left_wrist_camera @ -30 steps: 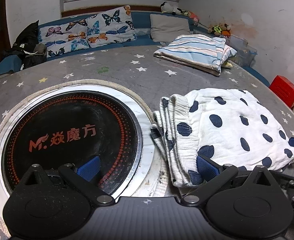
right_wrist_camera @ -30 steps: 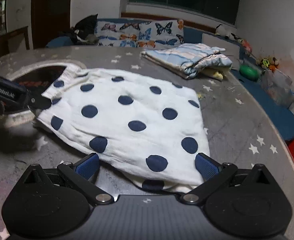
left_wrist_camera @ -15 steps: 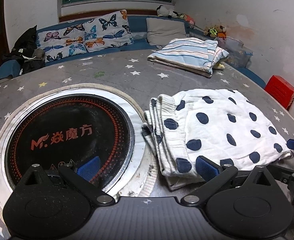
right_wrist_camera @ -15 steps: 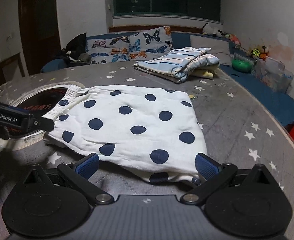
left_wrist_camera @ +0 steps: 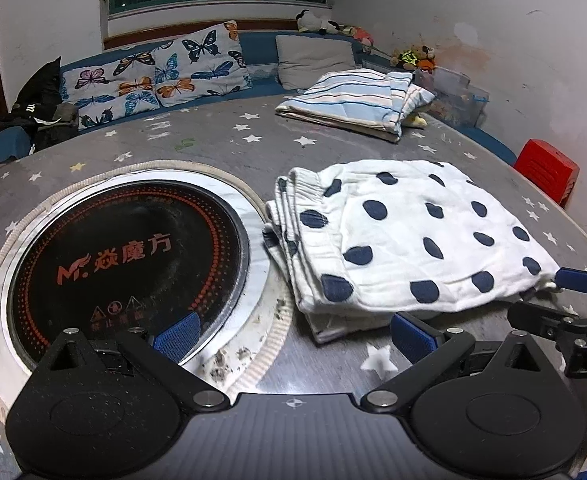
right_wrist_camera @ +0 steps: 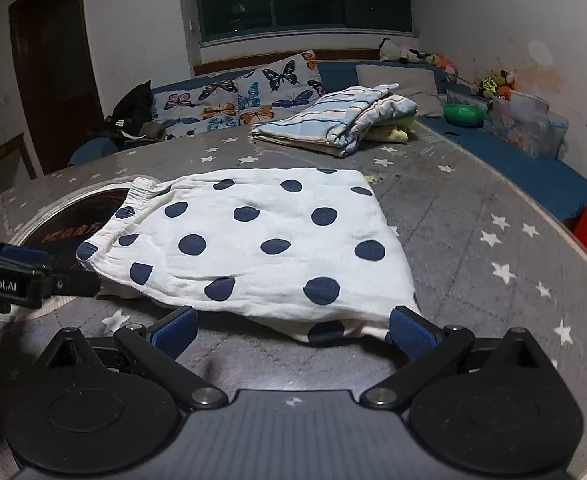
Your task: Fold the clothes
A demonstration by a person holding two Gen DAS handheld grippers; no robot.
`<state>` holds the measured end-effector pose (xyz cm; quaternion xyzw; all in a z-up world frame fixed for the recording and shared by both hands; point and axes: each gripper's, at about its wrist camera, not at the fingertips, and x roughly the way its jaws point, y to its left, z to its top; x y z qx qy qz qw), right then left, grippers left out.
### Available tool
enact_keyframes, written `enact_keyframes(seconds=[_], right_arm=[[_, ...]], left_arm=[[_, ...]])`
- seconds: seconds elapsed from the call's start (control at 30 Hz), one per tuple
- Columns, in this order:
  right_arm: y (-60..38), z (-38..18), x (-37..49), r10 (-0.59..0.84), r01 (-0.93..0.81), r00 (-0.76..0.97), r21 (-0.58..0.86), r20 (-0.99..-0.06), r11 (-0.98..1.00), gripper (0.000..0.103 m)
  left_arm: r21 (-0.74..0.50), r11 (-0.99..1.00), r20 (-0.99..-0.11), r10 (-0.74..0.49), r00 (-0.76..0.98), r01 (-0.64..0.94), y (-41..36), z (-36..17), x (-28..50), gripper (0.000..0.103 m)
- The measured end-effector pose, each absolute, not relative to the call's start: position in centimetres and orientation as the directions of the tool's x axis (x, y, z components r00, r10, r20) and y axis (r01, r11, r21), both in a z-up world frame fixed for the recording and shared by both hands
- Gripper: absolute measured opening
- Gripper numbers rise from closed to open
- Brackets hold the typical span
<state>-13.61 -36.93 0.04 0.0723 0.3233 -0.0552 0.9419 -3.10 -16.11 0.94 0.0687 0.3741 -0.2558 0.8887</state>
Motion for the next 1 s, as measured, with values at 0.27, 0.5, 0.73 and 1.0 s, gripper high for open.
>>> enact_keyframes(seconds=[0.27, 0.5, 0.73, 1.0], right_arm=[[-36.2, -0.3, -14.2, -0.067, 0.175, 0.781, 0.114, -0.620, 0.978, 0.103], [-35.7, -0.4, -14.7, -0.078, 0.193, 0.778, 0.119, -0.623, 0.974, 0.103], [-35.6, -0.5, -15.0, -0.094, 0.212, 0.775, 0.117, -0.625, 0.970, 0.103], [-35.6, -0.6, -15.4, -0.095, 0.224, 0.777, 0.131, -0.623, 0.966, 0.103]], left_arm=[[-0.063, 0.847, -0.706, -0.412, 0.577, 0.528, -15.9, 0.6, -4.3, 0.103], [-0.053, 0.838, -0.708, -0.415, 0.571, 0.544, -15.9, 0.3, -5.0, 0.103], [-0.057, 0.837, -0.699, -0.423, 0.577, 0.545, -15.6, 0.5, -5.5, 0.103], [-0.048, 0.835, -0.696, -0.422, 0.581, 0.549, -15.6, 0.6, -6.0, 0.103]])
